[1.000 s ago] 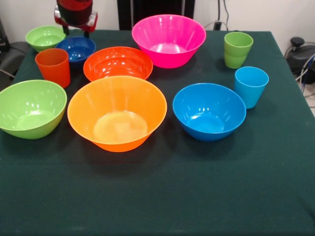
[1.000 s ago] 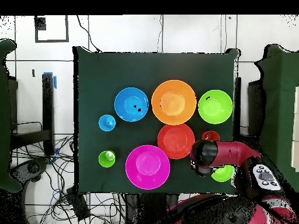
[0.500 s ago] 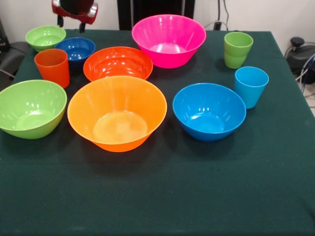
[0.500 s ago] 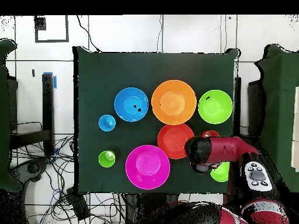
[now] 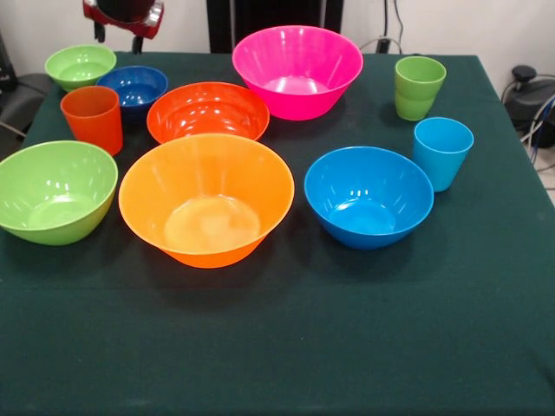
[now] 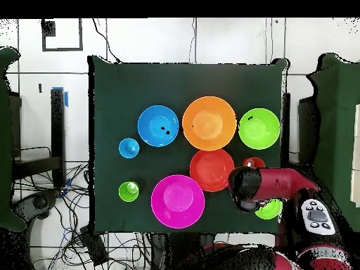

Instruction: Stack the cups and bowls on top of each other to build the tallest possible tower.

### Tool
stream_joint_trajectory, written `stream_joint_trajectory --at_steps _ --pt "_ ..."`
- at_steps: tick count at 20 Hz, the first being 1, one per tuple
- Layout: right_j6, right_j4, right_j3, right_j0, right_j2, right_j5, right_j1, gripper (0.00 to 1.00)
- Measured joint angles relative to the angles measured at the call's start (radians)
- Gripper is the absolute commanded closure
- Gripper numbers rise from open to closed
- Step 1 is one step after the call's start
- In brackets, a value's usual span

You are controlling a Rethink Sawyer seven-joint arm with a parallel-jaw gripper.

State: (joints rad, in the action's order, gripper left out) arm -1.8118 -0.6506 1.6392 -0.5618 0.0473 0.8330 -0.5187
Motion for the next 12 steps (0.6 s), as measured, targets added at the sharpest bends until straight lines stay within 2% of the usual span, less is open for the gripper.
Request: stream_joint_trajectory --at_steps 4,12 --pt "0.0 0.0 0.0 -0.022 0.0 -0.024 0.016 0.0" --pt "0.0 0.0 -0.001 -0.058 0.002 -0.145 0.091 0.0"
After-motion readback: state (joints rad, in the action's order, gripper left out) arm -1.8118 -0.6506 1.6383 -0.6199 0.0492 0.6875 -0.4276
